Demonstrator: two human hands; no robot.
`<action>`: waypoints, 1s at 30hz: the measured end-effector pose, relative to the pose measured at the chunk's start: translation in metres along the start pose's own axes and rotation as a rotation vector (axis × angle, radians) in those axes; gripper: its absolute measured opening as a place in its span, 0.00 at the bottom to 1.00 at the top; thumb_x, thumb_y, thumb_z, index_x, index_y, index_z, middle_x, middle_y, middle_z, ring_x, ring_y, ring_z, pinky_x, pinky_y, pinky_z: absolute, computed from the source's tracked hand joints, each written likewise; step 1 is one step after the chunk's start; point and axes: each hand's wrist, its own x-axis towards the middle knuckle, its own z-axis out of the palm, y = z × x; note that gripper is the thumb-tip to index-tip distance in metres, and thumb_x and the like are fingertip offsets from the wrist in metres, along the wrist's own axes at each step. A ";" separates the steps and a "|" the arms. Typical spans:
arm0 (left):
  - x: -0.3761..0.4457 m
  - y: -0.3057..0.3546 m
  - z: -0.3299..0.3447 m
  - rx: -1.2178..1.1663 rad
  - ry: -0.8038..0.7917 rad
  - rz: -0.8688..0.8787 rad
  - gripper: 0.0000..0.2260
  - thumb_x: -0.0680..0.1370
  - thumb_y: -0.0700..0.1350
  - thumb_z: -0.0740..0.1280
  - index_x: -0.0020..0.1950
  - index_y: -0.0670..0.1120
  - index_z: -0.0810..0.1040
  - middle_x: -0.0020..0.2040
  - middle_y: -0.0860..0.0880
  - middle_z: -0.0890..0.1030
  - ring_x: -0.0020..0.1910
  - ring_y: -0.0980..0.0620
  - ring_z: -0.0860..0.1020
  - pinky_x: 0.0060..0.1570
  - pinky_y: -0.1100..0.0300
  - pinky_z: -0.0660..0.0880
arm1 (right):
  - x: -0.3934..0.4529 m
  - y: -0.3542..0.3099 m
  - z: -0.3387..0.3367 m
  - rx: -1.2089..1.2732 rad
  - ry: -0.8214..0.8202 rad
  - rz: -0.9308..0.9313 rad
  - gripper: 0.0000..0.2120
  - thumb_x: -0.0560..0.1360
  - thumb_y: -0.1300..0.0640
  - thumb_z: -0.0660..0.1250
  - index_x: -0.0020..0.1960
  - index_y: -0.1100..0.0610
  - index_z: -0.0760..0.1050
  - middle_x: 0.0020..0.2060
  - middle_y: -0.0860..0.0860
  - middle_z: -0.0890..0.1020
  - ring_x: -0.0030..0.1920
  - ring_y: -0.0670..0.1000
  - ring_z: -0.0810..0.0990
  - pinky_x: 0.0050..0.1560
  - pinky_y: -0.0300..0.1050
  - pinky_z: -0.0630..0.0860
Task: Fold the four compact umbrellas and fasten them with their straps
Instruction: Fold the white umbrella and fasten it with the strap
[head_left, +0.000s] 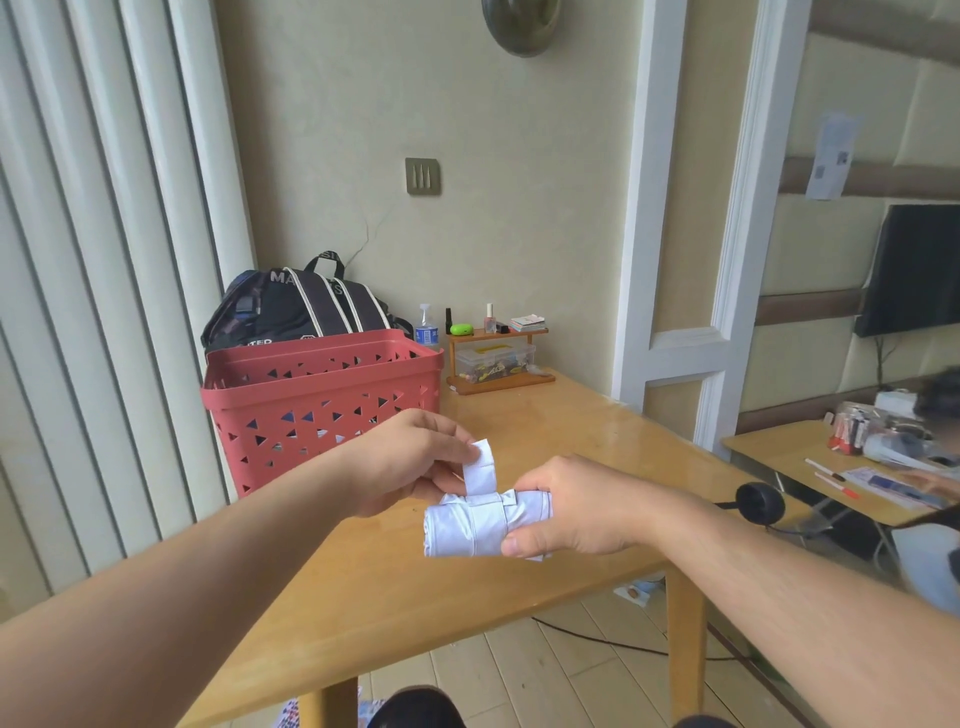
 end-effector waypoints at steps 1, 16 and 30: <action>-0.001 0.000 -0.001 -0.013 0.005 0.000 0.07 0.82 0.38 0.69 0.44 0.44 0.82 0.37 0.45 0.84 0.34 0.51 0.82 0.35 0.61 0.76 | 0.000 0.000 0.000 0.008 -0.004 0.001 0.20 0.66 0.35 0.75 0.41 0.51 0.78 0.33 0.44 0.81 0.34 0.45 0.76 0.37 0.45 0.71; -0.005 -0.008 0.000 0.371 0.015 0.242 0.04 0.80 0.37 0.72 0.47 0.45 0.86 0.38 0.48 0.87 0.37 0.50 0.84 0.44 0.54 0.84 | -0.009 -0.010 0.000 0.229 -0.153 0.138 0.10 0.76 0.45 0.73 0.46 0.52 0.80 0.35 0.50 0.81 0.38 0.50 0.79 0.30 0.42 0.70; -0.011 -0.005 -0.006 0.654 -0.113 0.335 0.08 0.80 0.43 0.72 0.54 0.54 0.88 0.46 0.57 0.88 0.48 0.56 0.86 0.52 0.54 0.82 | -0.007 -0.007 0.000 0.273 -0.174 0.130 0.09 0.72 0.43 0.74 0.40 0.47 0.79 0.36 0.50 0.81 0.38 0.51 0.80 0.31 0.43 0.69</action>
